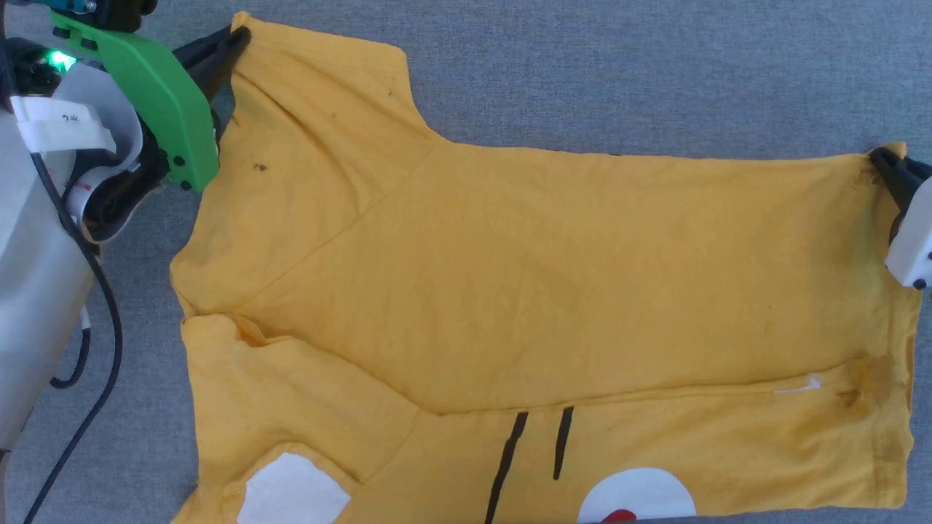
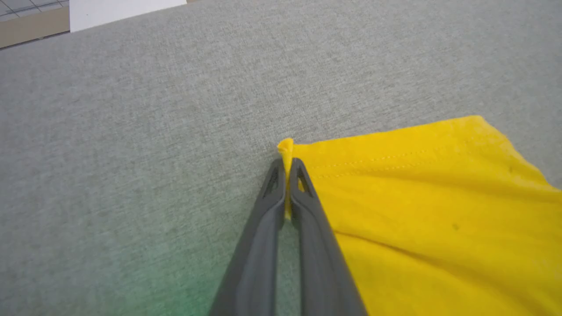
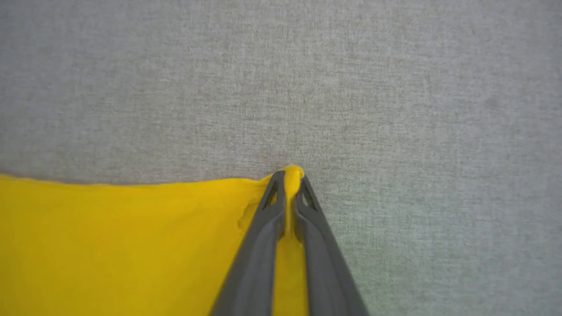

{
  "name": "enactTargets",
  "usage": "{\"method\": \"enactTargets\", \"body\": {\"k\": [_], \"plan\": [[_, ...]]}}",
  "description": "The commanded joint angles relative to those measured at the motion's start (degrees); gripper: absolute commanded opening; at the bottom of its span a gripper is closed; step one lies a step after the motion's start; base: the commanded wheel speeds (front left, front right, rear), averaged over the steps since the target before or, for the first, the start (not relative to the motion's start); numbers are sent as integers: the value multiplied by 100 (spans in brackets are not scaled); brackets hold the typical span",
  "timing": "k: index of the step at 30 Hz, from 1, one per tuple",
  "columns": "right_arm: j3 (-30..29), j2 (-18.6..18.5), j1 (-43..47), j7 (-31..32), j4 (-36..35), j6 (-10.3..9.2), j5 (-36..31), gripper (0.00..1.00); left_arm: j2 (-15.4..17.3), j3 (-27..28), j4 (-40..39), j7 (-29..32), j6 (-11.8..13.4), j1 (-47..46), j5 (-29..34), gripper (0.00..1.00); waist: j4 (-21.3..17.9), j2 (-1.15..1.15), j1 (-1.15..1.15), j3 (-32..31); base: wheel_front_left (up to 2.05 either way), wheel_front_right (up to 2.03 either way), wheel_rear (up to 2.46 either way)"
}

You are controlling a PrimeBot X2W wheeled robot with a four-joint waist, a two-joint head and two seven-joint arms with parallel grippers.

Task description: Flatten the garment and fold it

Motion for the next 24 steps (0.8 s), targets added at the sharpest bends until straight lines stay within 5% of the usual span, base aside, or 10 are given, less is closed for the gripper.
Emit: {"method": "enactTargets", "body": {"k": [1,14,24], "plan": [[22,32,-42,-50,106,-8,-45,0,-13,21,74,-55,10,-64,-84,0,8,0,0,-25,0,0,0],[138,-305,-208,-952,268,-8,86,0,-5,617,-38,-964,114,245,-500,0,194,0,0,-763,0,0,0],[253,-389,798,-1562,210,-8,567,0,223,680,-953,-1707,201,1758,-697,0,457,0,0,-1827,0,0,0]]}}
